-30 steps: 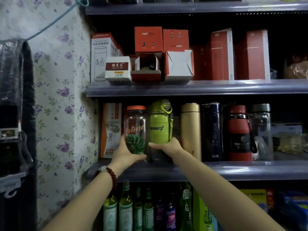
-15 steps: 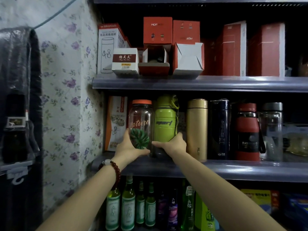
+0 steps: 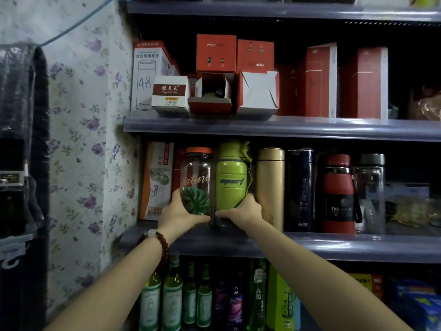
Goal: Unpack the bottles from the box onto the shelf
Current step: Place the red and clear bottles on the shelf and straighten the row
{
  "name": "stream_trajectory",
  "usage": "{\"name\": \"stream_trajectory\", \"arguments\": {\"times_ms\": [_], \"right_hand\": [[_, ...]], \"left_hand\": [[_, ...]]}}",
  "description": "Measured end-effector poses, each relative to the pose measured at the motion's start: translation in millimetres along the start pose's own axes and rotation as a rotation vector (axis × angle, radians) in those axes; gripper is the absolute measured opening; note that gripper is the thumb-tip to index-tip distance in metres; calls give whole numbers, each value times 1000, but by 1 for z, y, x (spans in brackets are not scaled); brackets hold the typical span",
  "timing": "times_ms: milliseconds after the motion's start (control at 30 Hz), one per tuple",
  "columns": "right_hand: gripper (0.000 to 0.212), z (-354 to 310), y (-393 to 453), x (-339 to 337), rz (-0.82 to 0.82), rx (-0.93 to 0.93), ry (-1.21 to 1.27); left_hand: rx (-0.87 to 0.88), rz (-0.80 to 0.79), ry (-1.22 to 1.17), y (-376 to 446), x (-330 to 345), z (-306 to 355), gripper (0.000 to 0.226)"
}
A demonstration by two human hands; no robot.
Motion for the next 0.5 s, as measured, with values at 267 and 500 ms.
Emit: {"name": "stream_trajectory", "arguments": {"times_ms": [267, 500], "right_hand": [[82, 0, -9, -2, 33, -10, -29], [82, 0, -20, -3, 14, -29, -71]], "left_hand": [[59, -17, 49, -5, -2, -1, 101], [31, -27, 149, -7, 0, -8, 95]]}}
Point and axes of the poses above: each hand's wrist, its own y-axis towards the middle knuckle, its own x-axis out of the palm, z = x × y, the point moved 8 cm from there along y, towards the middle knuckle, and after that the axes turned 3 degrees about -x, right-handed, at the moved point
